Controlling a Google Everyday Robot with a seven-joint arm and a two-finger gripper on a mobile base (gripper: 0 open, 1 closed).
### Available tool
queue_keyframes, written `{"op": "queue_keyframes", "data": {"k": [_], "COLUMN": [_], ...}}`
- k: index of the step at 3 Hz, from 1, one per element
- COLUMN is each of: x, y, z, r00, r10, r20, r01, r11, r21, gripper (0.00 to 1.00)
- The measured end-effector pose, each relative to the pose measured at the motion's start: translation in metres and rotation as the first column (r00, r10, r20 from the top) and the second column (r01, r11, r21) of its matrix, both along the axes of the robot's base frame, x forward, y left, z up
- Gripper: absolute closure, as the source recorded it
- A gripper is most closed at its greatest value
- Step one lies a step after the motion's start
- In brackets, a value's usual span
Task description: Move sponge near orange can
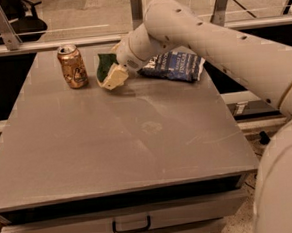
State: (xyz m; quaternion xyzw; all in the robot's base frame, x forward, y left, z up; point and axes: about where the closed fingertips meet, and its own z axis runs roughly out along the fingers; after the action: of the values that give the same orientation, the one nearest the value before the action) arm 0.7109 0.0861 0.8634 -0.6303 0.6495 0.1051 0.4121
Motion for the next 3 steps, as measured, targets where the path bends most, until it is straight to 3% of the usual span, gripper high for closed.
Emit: {"op": "queue_keyframes", "data": {"k": [2,3], "x": [0.0111,0.0116], "y": [0.0188,0.0203], "z": [-0.0138,-0.0133], "r00": [0.9986,0.9982], "r10": [-0.042,-0.049], "r20": [-0.033,-0.035], "r01": [0.043,0.050], "r11": [0.999,0.998], "r21": [0.020,0.026], "gripper": [0.13,0.00]}}
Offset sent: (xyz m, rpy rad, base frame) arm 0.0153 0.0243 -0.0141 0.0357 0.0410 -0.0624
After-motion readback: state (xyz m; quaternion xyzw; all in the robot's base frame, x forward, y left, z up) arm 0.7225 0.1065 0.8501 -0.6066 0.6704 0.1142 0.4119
